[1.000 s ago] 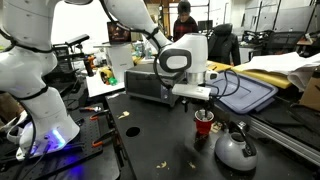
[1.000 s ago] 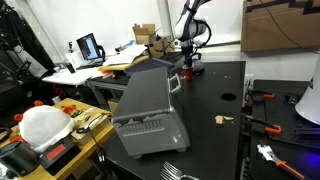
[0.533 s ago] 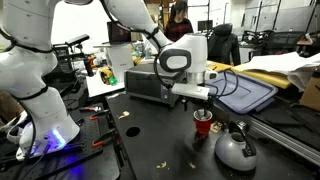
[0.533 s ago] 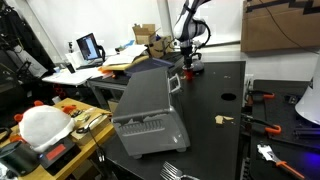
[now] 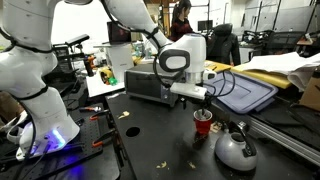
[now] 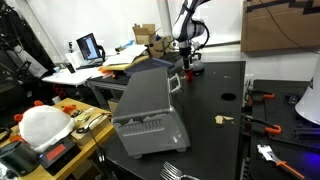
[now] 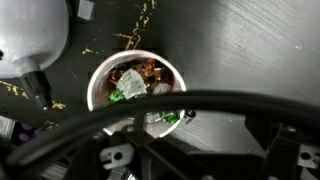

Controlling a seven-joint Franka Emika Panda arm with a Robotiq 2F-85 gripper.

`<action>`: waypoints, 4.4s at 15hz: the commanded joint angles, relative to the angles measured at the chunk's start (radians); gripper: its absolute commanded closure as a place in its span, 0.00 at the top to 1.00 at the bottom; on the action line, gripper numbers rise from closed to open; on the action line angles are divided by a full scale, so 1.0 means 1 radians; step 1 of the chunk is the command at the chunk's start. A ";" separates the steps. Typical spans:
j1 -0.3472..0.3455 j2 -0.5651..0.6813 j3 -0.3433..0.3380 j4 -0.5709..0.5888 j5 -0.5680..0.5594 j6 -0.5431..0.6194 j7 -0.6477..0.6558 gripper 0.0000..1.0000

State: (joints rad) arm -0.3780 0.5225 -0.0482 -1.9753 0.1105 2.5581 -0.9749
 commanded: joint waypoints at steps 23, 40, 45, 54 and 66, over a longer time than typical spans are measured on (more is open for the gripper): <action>-0.034 -0.051 -0.007 -0.066 -0.006 0.016 0.013 0.00; 0.036 -0.226 -0.004 -0.345 -0.042 0.030 -0.012 0.01; 0.087 -0.252 -0.012 -0.406 -0.103 0.088 0.011 0.01; 0.145 -0.271 -0.049 -0.488 -0.270 0.211 0.067 0.01; 0.142 -0.357 -0.029 -0.474 -0.245 0.179 0.130 0.96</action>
State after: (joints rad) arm -0.2327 0.2435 -0.0854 -2.4347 -0.1646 2.7500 -0.8584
